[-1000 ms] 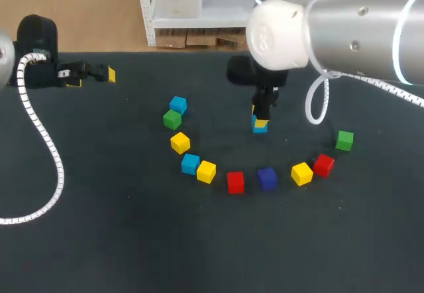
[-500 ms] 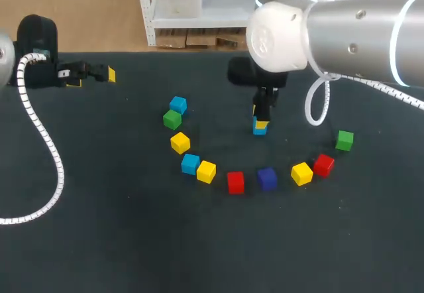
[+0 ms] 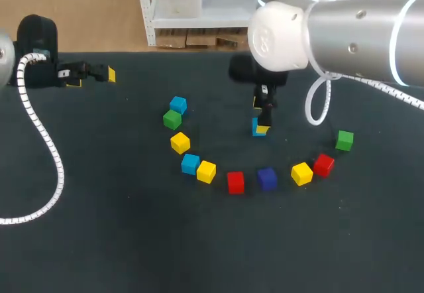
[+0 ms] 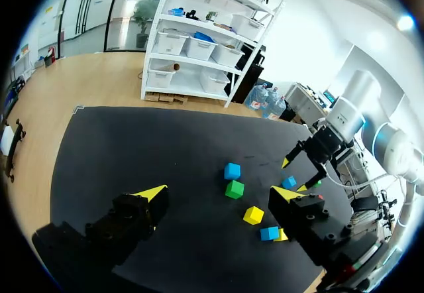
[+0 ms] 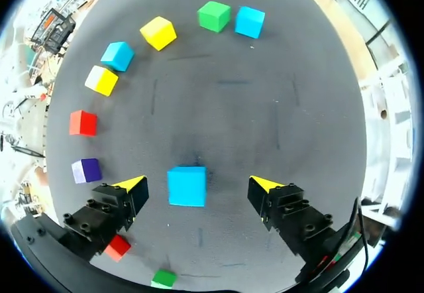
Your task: Place the blue cubes, place green cubes on the blue cubes, place the yellow cubes on the green cubes, then place the red cubes on the yellow cubes, and place purple cube on the red cubes.
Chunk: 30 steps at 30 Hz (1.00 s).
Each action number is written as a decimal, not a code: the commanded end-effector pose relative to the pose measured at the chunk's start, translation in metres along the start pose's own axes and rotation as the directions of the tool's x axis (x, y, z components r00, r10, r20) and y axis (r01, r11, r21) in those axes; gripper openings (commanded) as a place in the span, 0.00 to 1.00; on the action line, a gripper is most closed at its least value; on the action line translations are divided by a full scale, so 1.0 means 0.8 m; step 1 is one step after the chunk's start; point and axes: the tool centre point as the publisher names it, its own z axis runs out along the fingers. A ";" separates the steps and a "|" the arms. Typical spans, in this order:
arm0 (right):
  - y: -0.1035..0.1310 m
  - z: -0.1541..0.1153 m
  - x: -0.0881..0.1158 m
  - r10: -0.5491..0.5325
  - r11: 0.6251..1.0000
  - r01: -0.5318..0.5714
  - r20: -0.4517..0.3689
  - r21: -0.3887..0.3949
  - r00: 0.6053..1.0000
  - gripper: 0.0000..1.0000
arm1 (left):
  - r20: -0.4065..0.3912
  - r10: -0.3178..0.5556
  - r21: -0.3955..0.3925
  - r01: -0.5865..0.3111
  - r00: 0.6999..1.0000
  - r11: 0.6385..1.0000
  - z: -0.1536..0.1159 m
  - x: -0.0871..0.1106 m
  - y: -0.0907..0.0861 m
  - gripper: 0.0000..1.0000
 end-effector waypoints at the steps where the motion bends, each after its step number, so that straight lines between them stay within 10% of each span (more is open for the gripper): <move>1: 0.010 -0.026 -0.006 0.084 0.995 -0.086 0.036 0.047 0.996 1.00 | 0.006 0.003 0.015 -0.003 1.000 1.000 0.000 0.002 0.004 1.00; 12: 0.066 -0.105 -0.017 0.295 0.954 -0.301 0.179 0.004 0.938 1.00 | 0.006 0.003 0.015 -0.003 1.000 1.000 0.000 0.002 0.004 1.00; 30: 0.176 -0.124 -0.073 0.261 0.965 -0.260 0.297 -0.042 0.919 1.00 | 0.006 0.003 0.015 -0.003 1.000 1.000 0.000 0.002 0.004 1.00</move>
